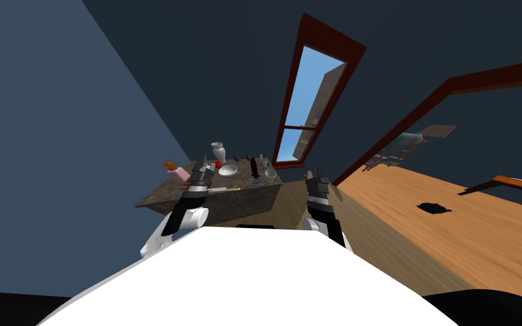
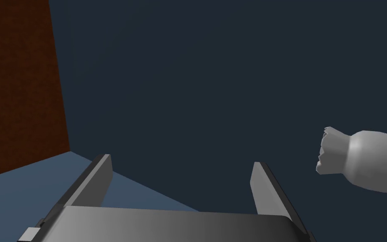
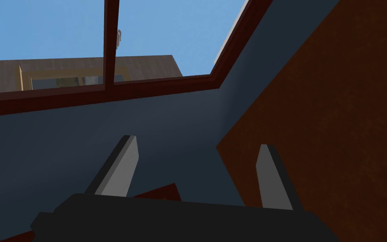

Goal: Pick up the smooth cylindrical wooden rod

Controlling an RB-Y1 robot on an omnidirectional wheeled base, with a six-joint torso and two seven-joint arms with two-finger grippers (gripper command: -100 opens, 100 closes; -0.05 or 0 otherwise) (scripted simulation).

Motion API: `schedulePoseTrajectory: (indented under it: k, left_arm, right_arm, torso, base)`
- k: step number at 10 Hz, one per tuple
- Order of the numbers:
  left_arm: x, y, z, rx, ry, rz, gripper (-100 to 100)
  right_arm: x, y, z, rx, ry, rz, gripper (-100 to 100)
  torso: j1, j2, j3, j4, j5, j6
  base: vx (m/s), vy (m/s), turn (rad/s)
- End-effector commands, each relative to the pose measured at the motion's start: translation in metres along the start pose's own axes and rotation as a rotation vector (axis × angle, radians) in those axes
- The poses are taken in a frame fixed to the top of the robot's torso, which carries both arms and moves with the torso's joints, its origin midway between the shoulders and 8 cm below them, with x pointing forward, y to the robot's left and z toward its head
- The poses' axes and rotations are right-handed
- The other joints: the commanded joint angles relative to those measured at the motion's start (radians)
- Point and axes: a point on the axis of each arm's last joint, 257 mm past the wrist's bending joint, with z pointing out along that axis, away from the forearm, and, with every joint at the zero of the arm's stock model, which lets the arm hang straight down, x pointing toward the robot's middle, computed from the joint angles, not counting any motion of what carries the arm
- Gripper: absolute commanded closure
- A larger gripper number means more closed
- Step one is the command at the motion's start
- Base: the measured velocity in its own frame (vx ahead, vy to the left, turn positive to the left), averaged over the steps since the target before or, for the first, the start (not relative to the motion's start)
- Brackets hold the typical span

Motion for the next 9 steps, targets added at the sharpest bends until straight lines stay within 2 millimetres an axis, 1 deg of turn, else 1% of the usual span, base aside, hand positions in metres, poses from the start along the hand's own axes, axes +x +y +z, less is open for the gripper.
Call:
schedulePoseTrajectory:
  k: [1,2,3,4,5,6,7,8,9]
  left_arm:
    - [0.003,0.009,0.008,-0.030,0.022,-0.032,-100]
    - [0.003,0.015,0.008,-0.055,0.022,-0.032,-100]
    - [0.007,0.020,0.014,-0.073,0.040,-0.060,-100]
    - [0.007,0.027,0.014,-0.099,0.040,-0.060,-100]
    - [0.010,0.031,0.021,-0.113,0.059,-0.089,-100]
    - [0.011,0.039,0.020,-0.144,0.058,-0.088,-100]
    - [0.014,0.043,0.026,-0.161,0.076,-0.117,-100]
    - [0.014,0.050,0.025,-0.192,0.075,-0.116,-100]
    - [0.018,0.055,0.032,-0.212,0.093,-0.145,-100]
  right_arm:
    - [0.000,0.000,0.000,0.000,0.000,0.000,0]
    - [0.000,0.000,0.000,0.000,0.000,0.000,0]
    - [0.000,0.000,0.000,0.000,0.000,0.000,0]
    - [0.000,0.000,0.000,0.000,0.000,0.000,0]
    - [0.000,0.000,0.000,0.000,0.000,0.000,0]
    - [0.000,0.000,0.000,0.000,0.000,0.000,0]
    - [0.000,0.000,0.000,0.000,0.000,0.000,0]
    - [0.000,0.000,0.000,0.000,0.000,0.000,0]
    - [0.000,0.000,0.000,0.000,0.000,0.000,0]
  torso:
    - [0.000,0.000,0.000,0.000,0.000,0.000]
    - [0.000,0.000,0.000,0.000,0.000,0.001]
    - [0.000,-0.001,0.000,0.000,0.000,0.000]
    - [0.001,0.000,0.000,0.000,0.000,0.000]
    - [0.001,0.000,0.000,0.000,0.000,0.000]
    - [0.001,0.001,0.001,0.000,0.000,0.000]
    - [0.000,0.000,0.000,0.000,0.000,0.000]
    - [0.001,0.001,0.000,0.000,0.000,0.000]
    - [0.001,0.000,0.000,0.000,0.000,0.000]
  base:
    - [-0.042,0.038,-0.152]
    - [-0.040,0.044,-0.068]
    - [-0.053,0.058,-0.110]
    - [-0.052,0.051,-0.086]
    - [-0.071,0.046,-0.177]
    - [-0.053,0.039,-0.082]
    - [-0.061,0.049,-0.131]
    - [-0.054,0.054,-0.106]
    - [-0.070,0.057,-0.184]
